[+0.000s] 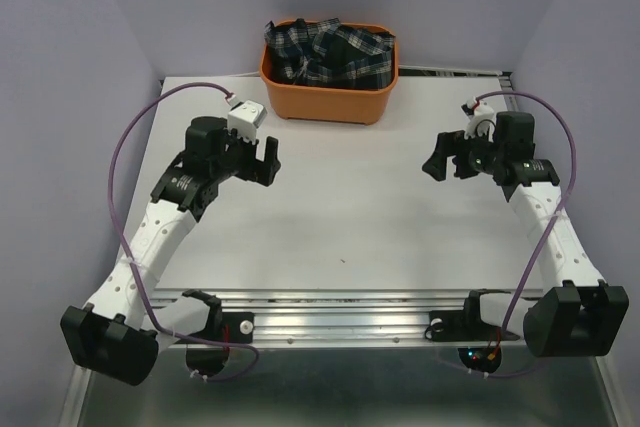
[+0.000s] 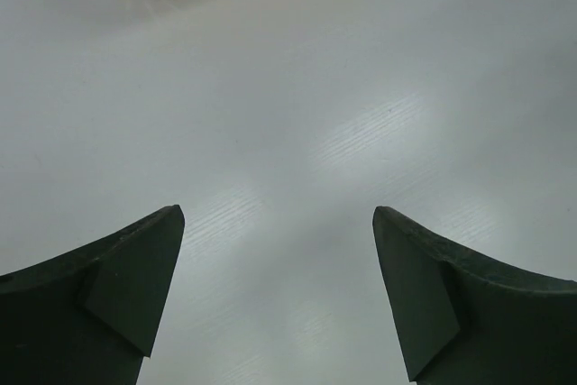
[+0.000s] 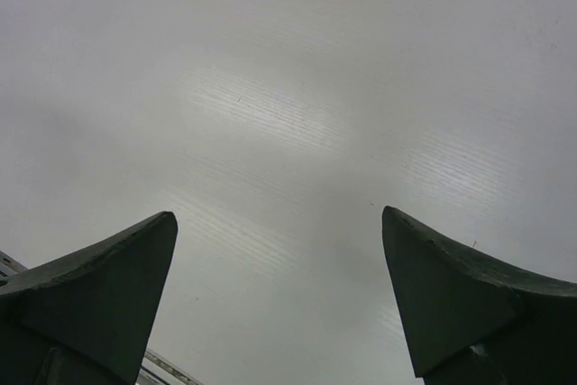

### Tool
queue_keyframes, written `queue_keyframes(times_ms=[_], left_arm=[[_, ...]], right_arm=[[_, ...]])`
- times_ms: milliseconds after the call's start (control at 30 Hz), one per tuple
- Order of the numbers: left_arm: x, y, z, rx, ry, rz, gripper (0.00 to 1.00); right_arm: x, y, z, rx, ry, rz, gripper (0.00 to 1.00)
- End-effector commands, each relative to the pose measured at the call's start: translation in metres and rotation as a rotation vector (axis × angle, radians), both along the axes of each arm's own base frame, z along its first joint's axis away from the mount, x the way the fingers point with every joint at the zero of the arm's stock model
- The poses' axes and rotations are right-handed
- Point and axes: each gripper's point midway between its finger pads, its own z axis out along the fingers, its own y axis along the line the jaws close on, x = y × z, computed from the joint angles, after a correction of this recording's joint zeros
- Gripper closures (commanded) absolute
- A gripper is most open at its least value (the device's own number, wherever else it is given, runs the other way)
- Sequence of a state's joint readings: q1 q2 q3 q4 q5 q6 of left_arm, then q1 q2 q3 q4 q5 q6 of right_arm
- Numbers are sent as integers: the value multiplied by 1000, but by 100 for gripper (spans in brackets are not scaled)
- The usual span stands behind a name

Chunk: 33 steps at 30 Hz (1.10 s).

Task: Fold and stack the skirts
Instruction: Grab the skirt from the pile

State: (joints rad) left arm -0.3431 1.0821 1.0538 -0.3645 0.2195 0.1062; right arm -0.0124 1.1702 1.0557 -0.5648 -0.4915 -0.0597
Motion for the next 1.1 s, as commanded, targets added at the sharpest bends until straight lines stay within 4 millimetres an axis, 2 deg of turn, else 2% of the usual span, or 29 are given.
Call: queue_keyframes(times_ms=[0,167,200,233,333,433,467,567,600,633,700,733,800,833,867,900,933,967,1000,1033,1067], left_arm=[[-2,0,33,-68,-95,-23,2],[-6,-5,39,-62,-105,-75,1],[-7,-8,40,-65,-107,-93,2],[-10,-11,43,-75,-111,-114,2],[-12,-15,50,-84,-113,-148,2],[-12,-14,53,-104,-98,-175,2],[-10,-14,55,-121,-91,-177,2],[-4,-8,57,-185,-44,-172,2],[-2,-6,58,-203,-39,-170,2],[-1,-7,59,-222,-29,-183,2],[6,-1,61,-248,-23,-157,2],[7,0,61,-263,-13,-160,2],[8,1,61,-274,-6,-163,2],[9,0,59,-280,5,-171,2],[9,-1,58,-286,10,-173,2],[10,-1,57,-294,16,-172,2],[9,-2,55,-302,26,-179,2],[10,-3,55,-307,26,-180,2],[10,-3,54,-309,29,-179,2],[12,-2,51,-309,32,-175,2],[12,-2,50,-310,36,-172,2]], right_arm=[[6,2,29,8,-89,17,0],[26,-1,37,-12,-105,18,0],[30,-1,40,-14,-114,20,0],[37,-1,52,-14,-141,24,0],[55,2,60,-8,-159,46,0],[80,5,82,-6,-219,74,0],[90,5,100,-11,-267,75,0],[121,7,110,-14,-320,78,0],[134,7,132,-11,-391,73,0],[148,12,126,-2,-385,74,0],[171,12,156,16,-480,51,0],[188,17,151,26,-491,59,0],[204,24,156,36,-526,80,0],[211,33,170,40,-568,107,0],[217,40,170,43,-580,130,0],[230,55,154,52,-566,164,0],[237,62,163,50,-597,175,0],[253,68,143,44,-571,174,0],[259,75,138,41,-570,181,0],[264,87,143,41,-593,198,0],[276,93,124,35,-571,197,0]])
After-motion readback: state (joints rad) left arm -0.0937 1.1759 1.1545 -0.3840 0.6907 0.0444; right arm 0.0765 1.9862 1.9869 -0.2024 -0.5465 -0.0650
